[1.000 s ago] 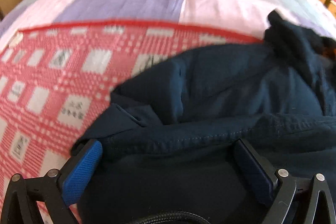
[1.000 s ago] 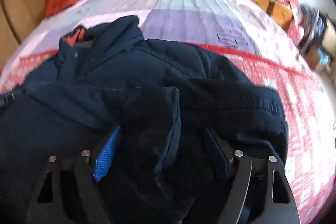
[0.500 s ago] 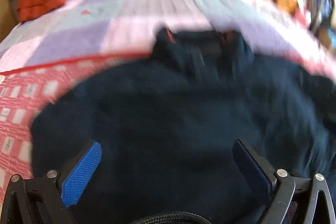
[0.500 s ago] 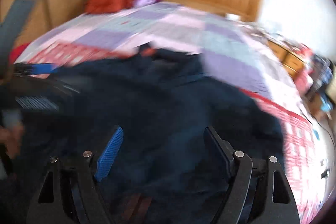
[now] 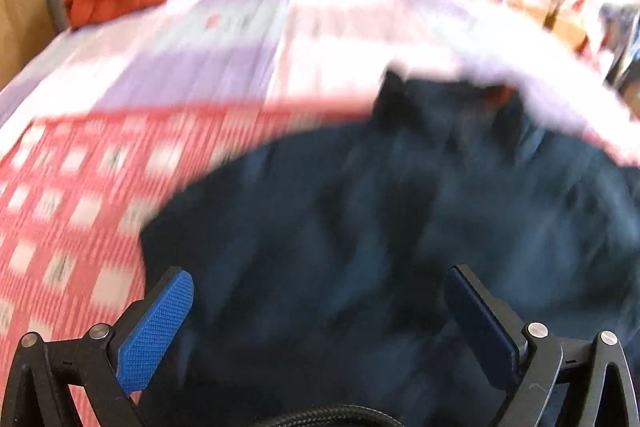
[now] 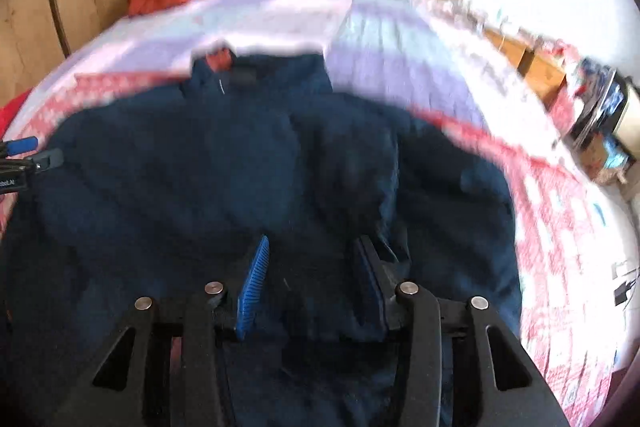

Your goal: Fold large clothes

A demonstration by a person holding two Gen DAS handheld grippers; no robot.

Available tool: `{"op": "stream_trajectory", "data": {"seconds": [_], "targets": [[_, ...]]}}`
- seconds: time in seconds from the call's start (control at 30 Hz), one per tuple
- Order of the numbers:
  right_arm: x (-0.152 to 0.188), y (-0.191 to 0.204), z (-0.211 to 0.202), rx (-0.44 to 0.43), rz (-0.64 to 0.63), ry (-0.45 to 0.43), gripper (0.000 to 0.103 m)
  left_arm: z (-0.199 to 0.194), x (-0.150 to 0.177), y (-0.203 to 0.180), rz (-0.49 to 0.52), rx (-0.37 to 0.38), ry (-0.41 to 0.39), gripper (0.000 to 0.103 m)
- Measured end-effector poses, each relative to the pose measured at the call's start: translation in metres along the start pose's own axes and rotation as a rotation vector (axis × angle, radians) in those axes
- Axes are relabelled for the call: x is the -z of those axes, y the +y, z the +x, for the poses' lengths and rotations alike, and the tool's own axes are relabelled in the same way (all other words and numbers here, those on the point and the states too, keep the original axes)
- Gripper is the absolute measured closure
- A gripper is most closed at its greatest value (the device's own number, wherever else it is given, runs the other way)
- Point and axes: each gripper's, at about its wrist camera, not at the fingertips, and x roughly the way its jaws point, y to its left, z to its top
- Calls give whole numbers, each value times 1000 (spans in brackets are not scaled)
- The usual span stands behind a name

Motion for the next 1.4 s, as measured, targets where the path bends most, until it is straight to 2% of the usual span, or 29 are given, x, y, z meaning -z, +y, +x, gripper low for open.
{"op": "stream_trajectory", "data": {"seconds": [0.03,0.07,0.1,0.17,0.23,0.27,0.3,0.33,0.37,0.4,0.43,0.47,0.5,0.57,0.6,0.67,0.73,0.77,0.83,0.87,0.93,1.0,1.1,1.2,1.27,1.3,1.4], "targets": [[-11,15,1,-14,-13,-25,44,3,-13,-6,11,-25,-21,0],[-25,32,8,-26,-24,-28,34,12,-23,-9,4,-35,-16,0],[-39,47,20,-54,-22,-10,31,27,-34,-10,-27,-32,15,0],[-59,68,48,-100,-14,59,31,60,-44,-8,-82,-42,95,0],[-68,86,79,-93,-66,135,31,92,-37,-2,-72,-95,199,0],[-68,84,89,-88,-83,161,31,104,-29,6,-58,-124,244,0],[-65,76,95,-90,-82,177,32,108,-22,19,-64,-118,260,0],[-61,56,99,-90,-57,180,32,106,-18,31,-87,-99,253,0],[-59,38,101,-51,-31,181,32,102,-15,46,-115,-100,241,0],[-53,18,101,-28,12,182,34,98,-13,59,-129,-124,231,0],[-48,-8,102,-95,93,182,40,98,-10,70,-131,-161,231,0],[-44,-28,105,-132,140,199,59,102,-8,80,-136,-211,249,0],[-42,-34,105,-94,123,205,68,106,-4,95,-185,-203,272,0],[-38,-39,103,-54,93,185,81,110,3,118,-331,-167,305,0],[-36,-39,106,-55,81,182,81,109,4,117,-338,-169,306,0],[-35,-33,104,-33,58,171,81,100,0,97,-243,-242,280,1],[-35,-27,92,-6,58,164,76,84,-6,74,-162,-259,219,1],[-34,-20,78,17,52,139,75,67,-6,56,-110,-234,159,1],[-24,1,45,-30,13,88,71,35,1,11,8,-170,61,1],[-17,13,37,-47,-20,81,64,23,9,-10,59,-129,36,1],[10,38,20,-75,-92,103,55,14,27,-40,125,-62,43,1],[33,46,17,-93,-119,149,49,15,50,-58,150,-24,95,0],[70,37,4,-92,-140,178,49,11,80,-51,130,-40,121,0],[104,4,-8,-10,-66,250,47,0,99,-20,64,-81,157,0],[123,-24,-22,25,4,260,46,0,113,-1,90,-187,218,0],[130,-37,-31,50,35,260,46,1,116,10,85,-210,235,0],[133,-41,-45,108,63,260,46,-13,120,31,-21,-187,246,0]]}}
